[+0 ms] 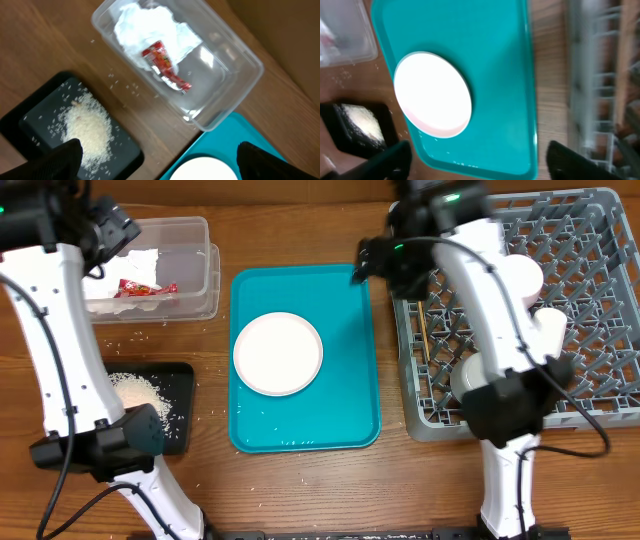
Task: Sort waste into correct bins and load items into the dishwasher
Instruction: 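Set the plate on the teal tray, release, and grasp its rim with the right gripper, then lift the plate with the right gripper and carry it over the dish rack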
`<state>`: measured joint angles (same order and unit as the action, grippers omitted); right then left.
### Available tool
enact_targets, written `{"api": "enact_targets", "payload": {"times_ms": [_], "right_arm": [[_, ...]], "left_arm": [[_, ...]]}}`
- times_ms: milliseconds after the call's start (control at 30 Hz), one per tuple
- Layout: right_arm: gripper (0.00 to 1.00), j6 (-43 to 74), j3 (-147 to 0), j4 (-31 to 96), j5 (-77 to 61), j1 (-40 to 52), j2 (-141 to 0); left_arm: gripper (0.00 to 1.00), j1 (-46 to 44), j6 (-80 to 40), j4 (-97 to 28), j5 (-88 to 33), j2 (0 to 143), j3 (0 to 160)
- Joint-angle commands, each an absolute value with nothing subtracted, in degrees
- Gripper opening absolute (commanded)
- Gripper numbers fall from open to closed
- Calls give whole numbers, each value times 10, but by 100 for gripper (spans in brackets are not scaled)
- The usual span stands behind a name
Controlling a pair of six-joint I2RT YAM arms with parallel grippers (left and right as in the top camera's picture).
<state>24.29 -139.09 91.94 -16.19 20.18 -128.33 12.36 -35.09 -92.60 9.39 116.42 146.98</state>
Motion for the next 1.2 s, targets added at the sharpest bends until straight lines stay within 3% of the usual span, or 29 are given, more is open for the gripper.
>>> {"api": "enact_targets", "payload": {"times_ms": [0,167,633,800,933,1167], "right_arm": [[71,240,-1384,896,-157,253,-1324],[61,242,-1358,856,-133,302,-1379],[60,256,-1325,823,-103,345,-1463],[36,256,-1289,802,-103,345,-1463],[4,279,-1277,797,-101,345,-1463],[4,284,-1376,857,-60,309,-1434]], "left_arm": [[100,156,-360,-947,55,1165,1474],[100,181,-360,-960,55,1165,1474],[100,180,-360,-960,59,1165,1474],[100,180,-360,-960,59,1165,1474],[100,180,-360,-960,59,1165,1474],[100,180,-360,-960,59,1165,1474]]}}
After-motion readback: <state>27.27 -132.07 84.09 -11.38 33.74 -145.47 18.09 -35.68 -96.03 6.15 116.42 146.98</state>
